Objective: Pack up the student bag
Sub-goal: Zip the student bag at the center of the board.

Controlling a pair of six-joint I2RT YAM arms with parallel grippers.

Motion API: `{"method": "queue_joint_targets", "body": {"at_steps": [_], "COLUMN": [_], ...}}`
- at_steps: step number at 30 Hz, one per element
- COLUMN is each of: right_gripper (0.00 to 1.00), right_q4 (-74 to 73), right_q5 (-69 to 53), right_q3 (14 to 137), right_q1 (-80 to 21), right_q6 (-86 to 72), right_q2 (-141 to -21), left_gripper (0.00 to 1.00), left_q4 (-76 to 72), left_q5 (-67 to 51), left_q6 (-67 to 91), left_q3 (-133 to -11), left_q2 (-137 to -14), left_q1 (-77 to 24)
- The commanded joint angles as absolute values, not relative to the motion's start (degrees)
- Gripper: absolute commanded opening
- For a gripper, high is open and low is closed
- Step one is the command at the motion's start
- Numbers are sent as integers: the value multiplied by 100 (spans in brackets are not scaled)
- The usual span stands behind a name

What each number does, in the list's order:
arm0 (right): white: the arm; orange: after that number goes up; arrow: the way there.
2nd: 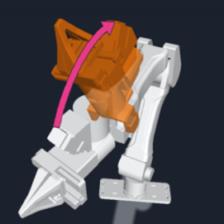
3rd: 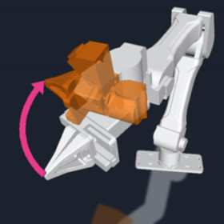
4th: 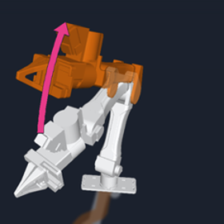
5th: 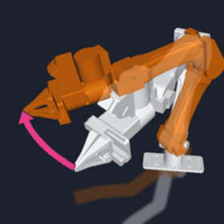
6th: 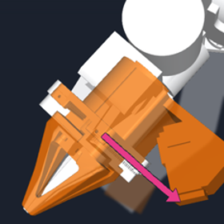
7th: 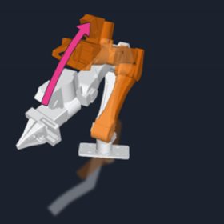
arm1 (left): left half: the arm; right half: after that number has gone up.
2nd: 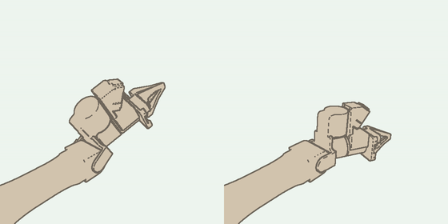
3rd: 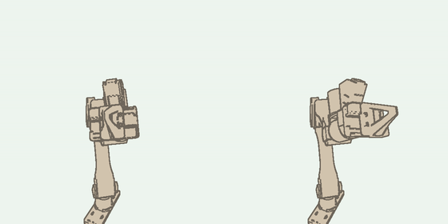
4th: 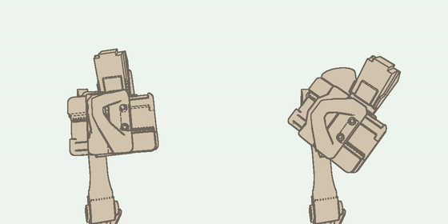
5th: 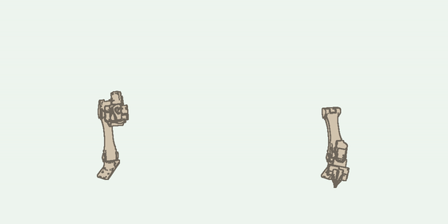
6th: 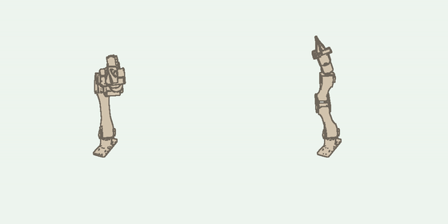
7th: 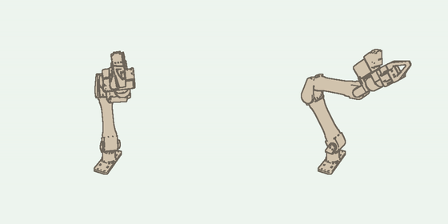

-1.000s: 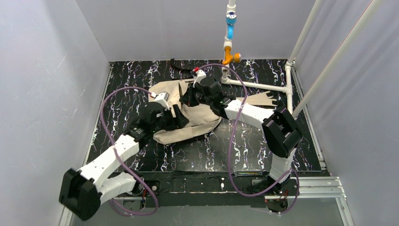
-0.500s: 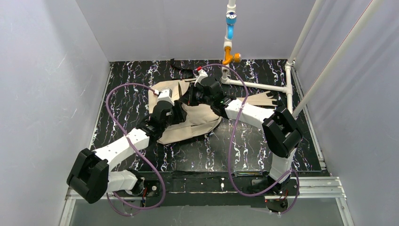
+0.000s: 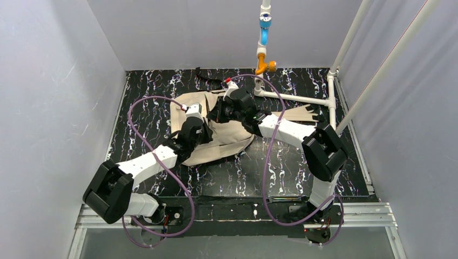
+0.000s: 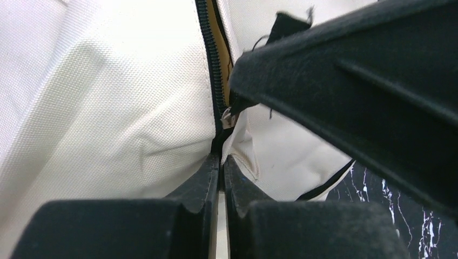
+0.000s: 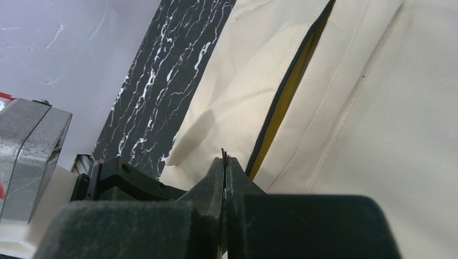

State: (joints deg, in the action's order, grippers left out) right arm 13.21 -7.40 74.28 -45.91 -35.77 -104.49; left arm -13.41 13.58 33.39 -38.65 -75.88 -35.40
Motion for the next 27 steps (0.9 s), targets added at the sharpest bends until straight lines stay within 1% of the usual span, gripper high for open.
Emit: {"method": "queue_joint_targets", "body": {"at_steps": [1, 4, 7, 10, 16, 20, 24, 27], "right_gripper": [1, 1, 1, 1, 1, 1, 1, 1], "right_q4": [2005, 2094, 2169, 2037, 1931, 1927, 1853, 1774], "right_q5": [-367, -292, -310, -293, -18, -113, -492, -612], "right_q3": [7607, 7980, 8507, 9073, 9705, 10025, 10527, 10843], "right_q1": [-4641, -4619, -4557, -4423, -4267, -4045, -3862, -3807], "right_q6": [-2973, -2508, -2168, -2181, -2035, -2045, -1986, -1845], "right_q2": [-9912, -10213, -10649, -11030, -11517, -11880, -12395, -12727], "left_gripper": [0, 0, 0, 0, 0, 0, 0, 0], "left_q4": [-854, -932, -927, -883, -721, -558, -156, -141], "left_q5": [1213, 510, 172, -232, -372, -464, -267, -242], "left_q6": [3014, 2603, 2484, 2447, 2638, 2740, 2635, 2614], "left_q3": [-3402, -3024, -2582, -2296, -1928, -1824, -1869, -1868], "left_q2": [-7153, -6908, -6570, -6317, -5888, -5565, -5293, -5151], "left_q1": [-3569, -3574, -3573, -3573, -3576, -3577, -3577, -3573]}}
